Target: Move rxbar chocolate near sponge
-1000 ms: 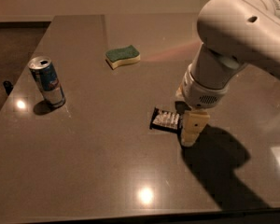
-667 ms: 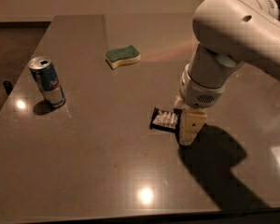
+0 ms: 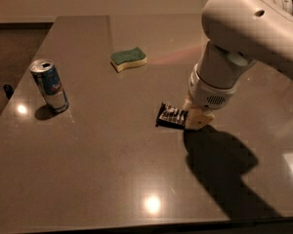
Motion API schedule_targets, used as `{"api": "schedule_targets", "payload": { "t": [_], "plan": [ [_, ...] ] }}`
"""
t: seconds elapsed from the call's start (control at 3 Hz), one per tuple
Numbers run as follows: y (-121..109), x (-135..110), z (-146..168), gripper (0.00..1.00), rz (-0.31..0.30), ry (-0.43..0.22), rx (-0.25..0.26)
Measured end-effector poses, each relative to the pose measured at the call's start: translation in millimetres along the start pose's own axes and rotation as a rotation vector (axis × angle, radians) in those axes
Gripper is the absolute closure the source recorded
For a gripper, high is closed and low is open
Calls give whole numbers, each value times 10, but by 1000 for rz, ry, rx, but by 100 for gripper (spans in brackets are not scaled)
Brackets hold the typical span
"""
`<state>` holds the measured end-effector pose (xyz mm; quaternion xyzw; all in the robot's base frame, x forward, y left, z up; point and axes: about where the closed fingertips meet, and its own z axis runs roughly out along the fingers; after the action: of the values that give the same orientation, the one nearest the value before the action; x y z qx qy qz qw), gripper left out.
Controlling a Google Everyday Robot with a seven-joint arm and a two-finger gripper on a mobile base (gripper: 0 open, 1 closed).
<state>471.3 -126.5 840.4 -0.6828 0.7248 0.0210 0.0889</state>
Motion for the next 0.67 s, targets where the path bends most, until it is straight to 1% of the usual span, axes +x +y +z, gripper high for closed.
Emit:
{"api": "schedule_targets", "payload": {
  "t": [0.33,0.67],
  "plan": [
    [-243,-167,-183,100,40,-1,25],
    [-787,-393,-465,100,144,14,76]
  ]
}}
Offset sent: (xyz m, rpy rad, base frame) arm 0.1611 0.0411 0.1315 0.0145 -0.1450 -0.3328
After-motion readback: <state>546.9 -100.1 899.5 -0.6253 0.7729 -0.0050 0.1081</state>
